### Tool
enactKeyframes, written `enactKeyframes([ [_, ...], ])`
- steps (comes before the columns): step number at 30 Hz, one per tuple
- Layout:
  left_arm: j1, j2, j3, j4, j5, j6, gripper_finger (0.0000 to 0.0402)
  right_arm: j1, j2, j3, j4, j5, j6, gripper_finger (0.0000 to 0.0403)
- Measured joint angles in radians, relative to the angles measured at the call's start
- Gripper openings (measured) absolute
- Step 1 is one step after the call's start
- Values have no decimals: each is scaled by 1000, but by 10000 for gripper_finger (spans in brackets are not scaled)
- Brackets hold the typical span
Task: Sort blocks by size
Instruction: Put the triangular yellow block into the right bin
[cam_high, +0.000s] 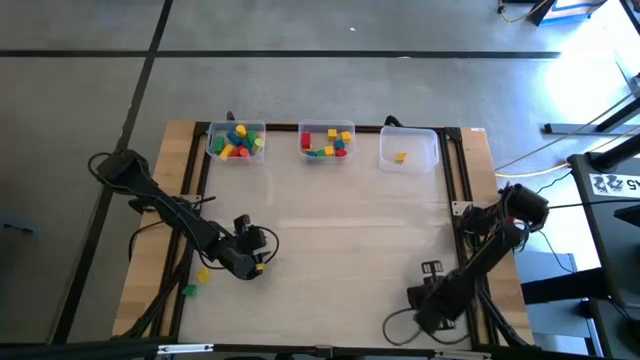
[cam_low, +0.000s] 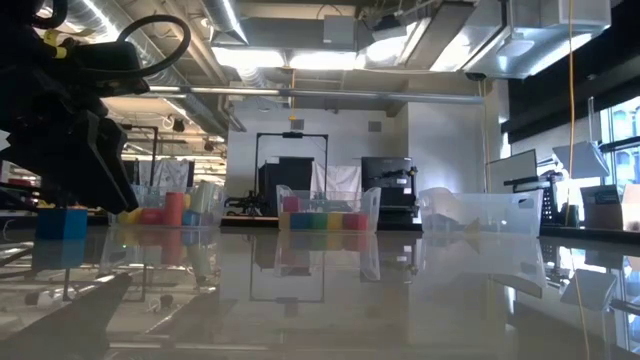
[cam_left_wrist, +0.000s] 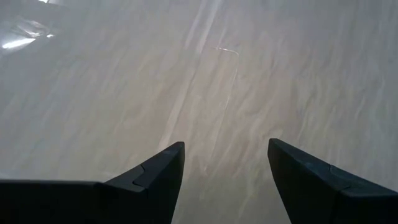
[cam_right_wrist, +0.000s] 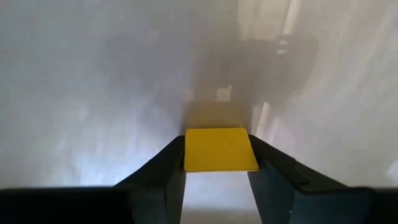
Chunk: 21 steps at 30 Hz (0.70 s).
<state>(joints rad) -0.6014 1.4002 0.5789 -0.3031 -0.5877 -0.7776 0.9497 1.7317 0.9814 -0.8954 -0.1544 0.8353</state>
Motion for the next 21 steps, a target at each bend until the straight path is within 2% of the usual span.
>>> enactKeyframes([
  [7, 0, 0, 0, 0, 0, 0, 227, -147, 0, 41, -84, 89, -204, 140],
  [14, 0, 0, 0, 0, 0, 0, 227, -301, 0, 120, -173, 237, -470, 141],
  [21, 0, 0, 0, 0, 0, -4, 227, -439, -31, 179, -258, 379, -658, 141],
])
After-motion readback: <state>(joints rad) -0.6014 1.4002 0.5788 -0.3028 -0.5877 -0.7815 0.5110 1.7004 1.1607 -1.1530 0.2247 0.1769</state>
